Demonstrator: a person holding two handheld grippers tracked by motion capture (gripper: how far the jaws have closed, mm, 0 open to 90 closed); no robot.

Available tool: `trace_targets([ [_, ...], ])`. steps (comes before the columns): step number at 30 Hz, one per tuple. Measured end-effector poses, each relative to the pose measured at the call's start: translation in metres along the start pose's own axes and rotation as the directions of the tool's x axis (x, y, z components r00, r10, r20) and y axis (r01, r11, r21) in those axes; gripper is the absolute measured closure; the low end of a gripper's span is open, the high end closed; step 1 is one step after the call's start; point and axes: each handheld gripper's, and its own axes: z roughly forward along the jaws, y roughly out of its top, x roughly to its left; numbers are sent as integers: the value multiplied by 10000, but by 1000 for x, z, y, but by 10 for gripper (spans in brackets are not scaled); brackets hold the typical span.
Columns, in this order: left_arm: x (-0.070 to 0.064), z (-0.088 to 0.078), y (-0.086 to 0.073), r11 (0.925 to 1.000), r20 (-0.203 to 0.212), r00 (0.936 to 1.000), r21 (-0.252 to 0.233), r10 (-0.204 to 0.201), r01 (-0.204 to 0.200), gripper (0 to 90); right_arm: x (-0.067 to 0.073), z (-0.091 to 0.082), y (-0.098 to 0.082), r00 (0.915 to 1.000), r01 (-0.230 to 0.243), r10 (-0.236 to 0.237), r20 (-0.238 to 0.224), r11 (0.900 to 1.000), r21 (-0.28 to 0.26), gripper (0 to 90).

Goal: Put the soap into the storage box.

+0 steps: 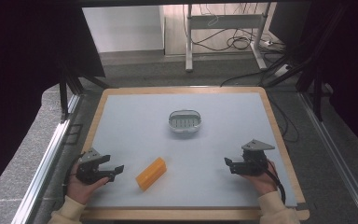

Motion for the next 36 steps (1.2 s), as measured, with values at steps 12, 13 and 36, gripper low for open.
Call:
trace_targets([
  [12, -1, -6, -1, 9999, 152, 9998, -45, -130, 131, 243, 3, 2, -1, 9998, -168, 167, 132, 9998, 124, 141],
  [13, -1, -6, -1, 9999, 152, 9998, -45, -130, 131, 243, 3, 2, -1, 9998, -168, 167, 132, 9998, 124, 141],
  [36, -2, -4, 30, 10000, -281, 9996, -35, -51, 50, 229, -2, -6, -18, 9997, -139, 136, 181, 9998, 170, 156],
])
